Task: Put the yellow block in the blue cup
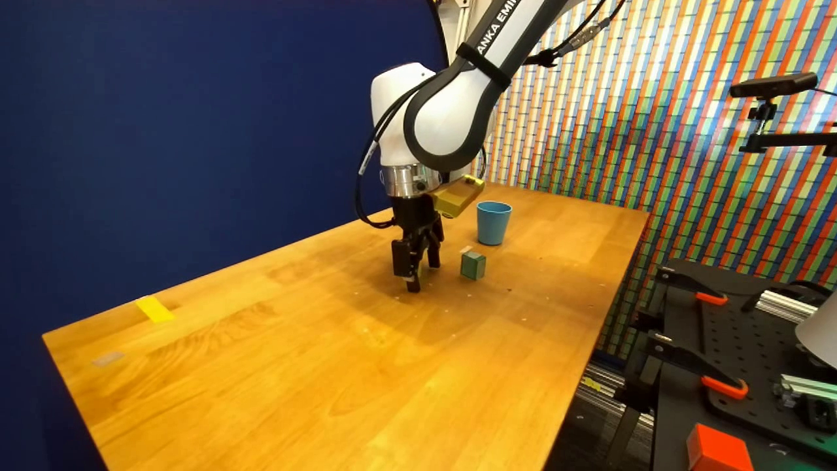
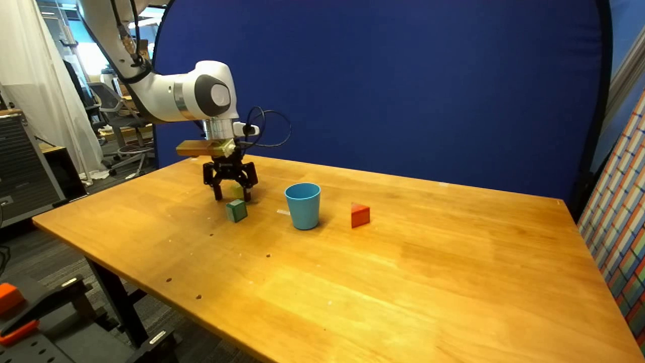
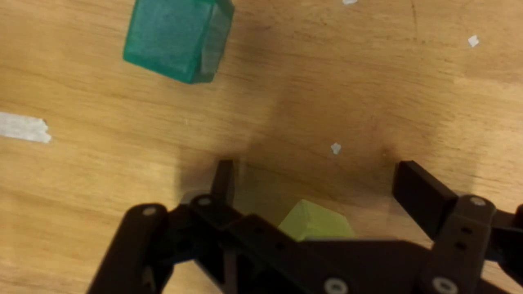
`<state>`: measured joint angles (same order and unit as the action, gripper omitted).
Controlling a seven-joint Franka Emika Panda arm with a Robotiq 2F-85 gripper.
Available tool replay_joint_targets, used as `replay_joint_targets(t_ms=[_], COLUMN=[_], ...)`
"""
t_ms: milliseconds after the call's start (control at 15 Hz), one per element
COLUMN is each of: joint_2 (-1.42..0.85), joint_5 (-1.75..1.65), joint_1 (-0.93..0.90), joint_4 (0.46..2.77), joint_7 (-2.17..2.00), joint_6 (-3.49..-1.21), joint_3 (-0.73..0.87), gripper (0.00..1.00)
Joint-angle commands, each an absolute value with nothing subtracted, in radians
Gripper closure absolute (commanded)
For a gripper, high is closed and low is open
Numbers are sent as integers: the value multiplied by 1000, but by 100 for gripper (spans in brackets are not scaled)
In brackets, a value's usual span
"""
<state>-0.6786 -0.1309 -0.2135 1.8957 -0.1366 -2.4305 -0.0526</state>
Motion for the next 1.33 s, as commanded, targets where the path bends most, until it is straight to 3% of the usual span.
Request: replay_joint_targets(t_ms=[0,133,600,1267], joint_2=[-720,-727,-659,-419], joint_5=[-146,-149,-148,-214], joint_1=[-226,-228,-221,-216], joint_4=[1829,1813,1872,2071], joint_7=[-118,-112,-157,-383], joint_6=[-2429,-2426,-2424,-2450], joint_3=[-47,-46,-7,165], gripper=[26,32,85,85])
